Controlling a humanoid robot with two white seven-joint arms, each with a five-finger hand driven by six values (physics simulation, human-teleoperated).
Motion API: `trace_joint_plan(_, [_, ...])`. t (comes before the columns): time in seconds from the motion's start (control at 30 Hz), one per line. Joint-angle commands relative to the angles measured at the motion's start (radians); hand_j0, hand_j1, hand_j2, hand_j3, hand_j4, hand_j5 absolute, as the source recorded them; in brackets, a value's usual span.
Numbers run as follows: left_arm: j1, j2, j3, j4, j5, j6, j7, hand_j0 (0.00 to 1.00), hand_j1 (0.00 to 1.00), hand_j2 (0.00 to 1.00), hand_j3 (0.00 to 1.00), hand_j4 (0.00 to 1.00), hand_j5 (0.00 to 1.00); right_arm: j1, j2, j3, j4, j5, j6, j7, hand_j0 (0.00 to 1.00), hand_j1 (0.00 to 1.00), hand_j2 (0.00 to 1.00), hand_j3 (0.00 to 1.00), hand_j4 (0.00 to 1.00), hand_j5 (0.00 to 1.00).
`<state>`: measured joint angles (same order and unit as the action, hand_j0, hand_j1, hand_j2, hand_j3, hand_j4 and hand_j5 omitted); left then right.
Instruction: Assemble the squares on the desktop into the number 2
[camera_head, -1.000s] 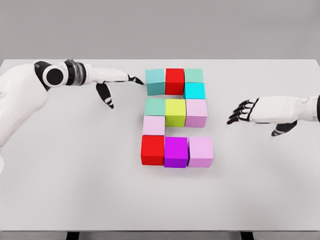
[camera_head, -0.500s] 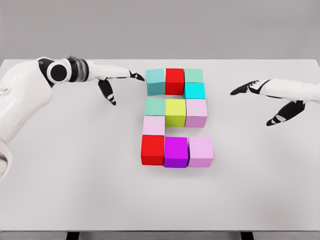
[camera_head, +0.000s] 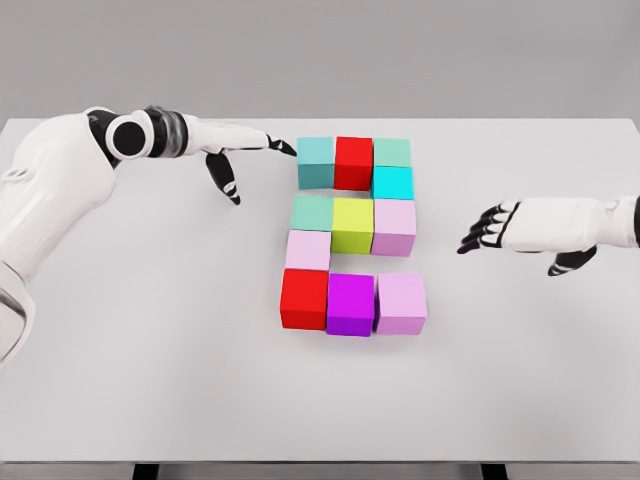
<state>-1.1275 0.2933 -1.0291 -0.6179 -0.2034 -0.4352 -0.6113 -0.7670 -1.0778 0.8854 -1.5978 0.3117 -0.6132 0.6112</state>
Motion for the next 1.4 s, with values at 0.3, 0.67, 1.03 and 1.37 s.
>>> trace_joint_plan(0.3, [-0.008,-0.013,0.014,0.0,-0.007,0.021,0.0,1.0,1.0,1.0,1.0,1.0,1.0,0.0,-0.005,0.092,-0.148,0.112,0.002,0.0,1.0,1.0,1.0,1.0,1.0,1.0])
trace_joint_plan(0.67, [-0.014,-0.022,0.012,0.0,-0.007,0.029,0.0,1.0,1.0,1.0,1.0,1.0,1.0,0.002,0.002,0.106,-0.157,0.112,0.002,0.0,1.0,1.0,1.0,1.0,1.0,1.0])
trace_joint_plan(1.03, [-0.023,-0.028,0.012,0.0,-0.011,0.029,0.0,1.0,1.0,1.0,1.0,1.0,1.0,0.002,0.021,0.106,-0.16,0.11,0.002,0.0,1.0,1.0,1.0,1.0,1.0,1.0])
trace_joint_plan(1.37, [-0.034,0.066,0.049,-0.052,-0.004,-0.049,0.0,1.0,1.0,1.0,1.0,1.0,1.0,0.002,0.029,0.106,-0.16,0.11,0.002,0.0,1.0,1.0,1.0,1.0,1.0,1.0])
